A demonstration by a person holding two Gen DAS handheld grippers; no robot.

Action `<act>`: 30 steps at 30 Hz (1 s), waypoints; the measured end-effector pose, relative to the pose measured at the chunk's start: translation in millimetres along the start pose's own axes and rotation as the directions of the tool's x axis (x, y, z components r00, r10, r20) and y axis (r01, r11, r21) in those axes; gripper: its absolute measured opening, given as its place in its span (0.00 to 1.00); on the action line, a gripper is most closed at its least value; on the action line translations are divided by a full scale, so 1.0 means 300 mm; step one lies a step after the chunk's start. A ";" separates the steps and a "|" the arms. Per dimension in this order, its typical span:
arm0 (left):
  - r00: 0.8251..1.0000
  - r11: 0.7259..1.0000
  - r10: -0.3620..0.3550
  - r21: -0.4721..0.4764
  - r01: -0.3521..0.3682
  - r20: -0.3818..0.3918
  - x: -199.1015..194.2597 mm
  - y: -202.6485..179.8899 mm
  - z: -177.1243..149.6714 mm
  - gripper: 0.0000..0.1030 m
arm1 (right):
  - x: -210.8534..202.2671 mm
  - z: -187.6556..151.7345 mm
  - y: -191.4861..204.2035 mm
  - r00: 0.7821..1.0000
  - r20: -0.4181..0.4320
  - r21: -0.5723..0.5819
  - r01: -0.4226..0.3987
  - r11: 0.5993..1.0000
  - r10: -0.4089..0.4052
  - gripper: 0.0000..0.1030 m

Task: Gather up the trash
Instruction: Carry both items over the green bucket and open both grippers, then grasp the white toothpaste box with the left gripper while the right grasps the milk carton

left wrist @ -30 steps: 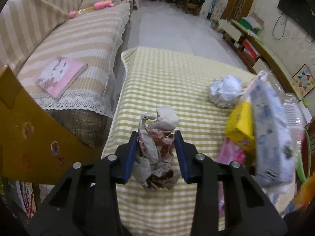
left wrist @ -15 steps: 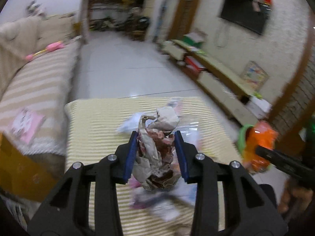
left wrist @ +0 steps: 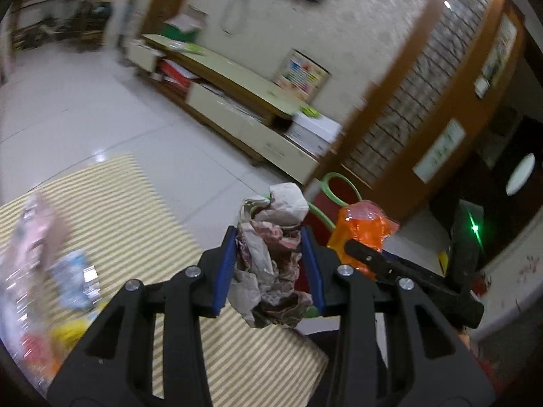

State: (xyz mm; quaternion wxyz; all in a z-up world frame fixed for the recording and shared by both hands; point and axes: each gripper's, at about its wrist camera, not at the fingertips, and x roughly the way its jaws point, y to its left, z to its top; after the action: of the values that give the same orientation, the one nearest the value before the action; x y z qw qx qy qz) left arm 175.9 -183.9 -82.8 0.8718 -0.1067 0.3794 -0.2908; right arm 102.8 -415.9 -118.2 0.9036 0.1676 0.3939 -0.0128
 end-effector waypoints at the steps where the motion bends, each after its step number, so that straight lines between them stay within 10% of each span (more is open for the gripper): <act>1: 1.000 1.000 -0.013 0.011 0.013 -0.011 0.037 -0.022 0.006 0.35 | 0.008 0.015 -0.035 1.000 -0.003 0.013 0.002 1.000 -0.002 0.48; 7: 0.996 0.996 -0.049 0.069 0.054 -0.078 0.215 -0.129 0.014 0.39 | 0.040 0.051 -0.168 1.000 -0.012 0.035 0.015 0.999 -0.014 0.50; 11: 0.997 0.996 -0.013 0.085 0.020 -0.073 0.273 -0.147 0.030 0.82 | 0.055 0.058 -0.191 0.997 0.002 0.043 0.077 0.996 -0.077 0.68; 21: 0.993 0.994 0.104 0.028 -0.105 0.055 -0.045 -0.018 -0.027 0.89 | 0.032 0.022 -0.063 0.991 0.032 -0.079 0.133 0.988 -0.131 0.80; 25: 0.961 0.965 0.255 0.025 -0.259 0.110 -0.244 0.067 -0.065 0.89 | 0.028 -0.029 0.055 0.998 -0.018 -0.103 0.050 0.993 -0.052 0.80; 30: 0.872 0.878 0.478 -0.099 -0.469 0.105 -0.452 0.276 -0.144 0.89 | 0.039 -0.128 0.272 0.990 -0.135 -0.200 -0.053 0.978 0.026 0.80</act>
State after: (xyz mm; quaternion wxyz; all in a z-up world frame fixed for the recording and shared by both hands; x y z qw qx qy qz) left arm 106.1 -35.8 -64.9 0.9343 -0.0595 0.3482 -0.0476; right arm 96.4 -325.6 -127.1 0.8880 0.0830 0.4487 0.0564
